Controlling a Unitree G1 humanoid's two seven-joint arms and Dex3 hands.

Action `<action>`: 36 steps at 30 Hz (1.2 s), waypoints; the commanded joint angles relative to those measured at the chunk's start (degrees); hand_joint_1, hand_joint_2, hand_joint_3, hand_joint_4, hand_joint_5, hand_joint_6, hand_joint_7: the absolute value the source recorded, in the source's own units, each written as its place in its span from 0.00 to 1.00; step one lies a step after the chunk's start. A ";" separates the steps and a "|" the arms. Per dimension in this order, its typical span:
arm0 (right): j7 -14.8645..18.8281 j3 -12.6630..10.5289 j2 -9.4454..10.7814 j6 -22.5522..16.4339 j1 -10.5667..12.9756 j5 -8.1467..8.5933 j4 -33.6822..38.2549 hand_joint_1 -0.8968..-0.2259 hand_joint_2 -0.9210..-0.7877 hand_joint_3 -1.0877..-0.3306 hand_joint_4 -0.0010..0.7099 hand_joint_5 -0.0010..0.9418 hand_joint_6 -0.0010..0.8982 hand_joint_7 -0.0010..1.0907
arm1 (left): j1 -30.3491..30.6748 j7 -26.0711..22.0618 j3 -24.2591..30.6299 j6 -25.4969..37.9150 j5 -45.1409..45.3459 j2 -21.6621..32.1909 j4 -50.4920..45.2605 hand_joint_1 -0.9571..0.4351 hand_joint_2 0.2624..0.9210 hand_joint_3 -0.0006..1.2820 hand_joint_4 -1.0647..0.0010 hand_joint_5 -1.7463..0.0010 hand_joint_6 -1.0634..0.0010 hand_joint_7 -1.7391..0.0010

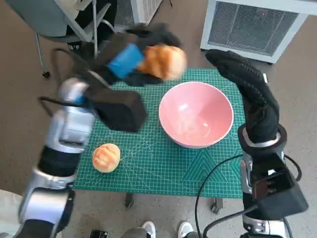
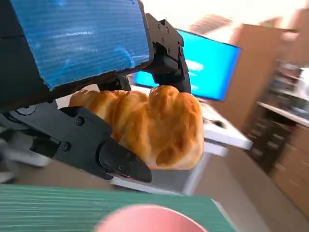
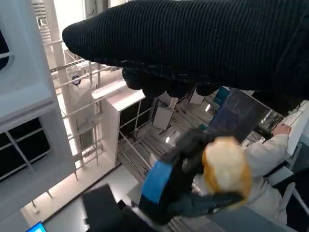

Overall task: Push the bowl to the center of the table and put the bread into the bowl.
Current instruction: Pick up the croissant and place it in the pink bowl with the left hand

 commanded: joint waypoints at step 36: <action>-1.66 -1.22 -0.77 -0.45 2.81 -2.03 -1.64 0.53 0.00 0.45 0.47 0.00 0.00 0.66 | -2.61 -19.30 -6.11 -3.85 -3.36 -2.71 14.69 0.52 0.94 0.01 0.95 1.00 0.78 0.98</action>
